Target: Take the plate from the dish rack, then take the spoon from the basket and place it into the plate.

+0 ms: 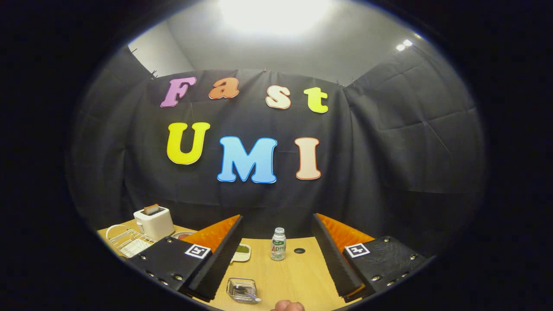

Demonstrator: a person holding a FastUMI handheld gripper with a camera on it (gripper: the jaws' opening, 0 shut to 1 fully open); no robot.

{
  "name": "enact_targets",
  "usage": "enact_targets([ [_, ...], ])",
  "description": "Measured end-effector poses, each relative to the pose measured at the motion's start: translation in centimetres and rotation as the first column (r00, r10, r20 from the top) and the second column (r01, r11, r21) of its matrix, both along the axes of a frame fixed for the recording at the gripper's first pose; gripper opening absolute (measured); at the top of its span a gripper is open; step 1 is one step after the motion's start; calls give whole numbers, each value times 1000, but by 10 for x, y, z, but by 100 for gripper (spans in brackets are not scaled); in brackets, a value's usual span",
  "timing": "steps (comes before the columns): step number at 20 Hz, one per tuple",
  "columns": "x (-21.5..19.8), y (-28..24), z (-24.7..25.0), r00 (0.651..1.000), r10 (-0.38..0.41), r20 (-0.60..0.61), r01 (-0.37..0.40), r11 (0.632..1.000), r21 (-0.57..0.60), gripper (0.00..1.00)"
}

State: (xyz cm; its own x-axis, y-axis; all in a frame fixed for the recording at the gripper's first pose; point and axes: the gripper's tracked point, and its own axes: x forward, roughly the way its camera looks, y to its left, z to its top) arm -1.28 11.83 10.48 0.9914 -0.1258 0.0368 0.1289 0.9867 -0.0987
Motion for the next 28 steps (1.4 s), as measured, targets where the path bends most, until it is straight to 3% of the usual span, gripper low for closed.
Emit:
enact_targets([
  [12, 32, 79, 8, 984, 165, -59, -164, 986, 33, 96],
  [16, 49, 116, -5, 963, 227, -144, -219, 973, 72, 96],
  [18, 56, 136, -20, 939, 258, -228, -245, 966, 85, 96],
  [22, 67, 179, -54, 857, 337, -391, -295, 941, 165, 96],
  [28, 84, 203, -88, 783, 329, -528, -243, 943, 228, 96],
])
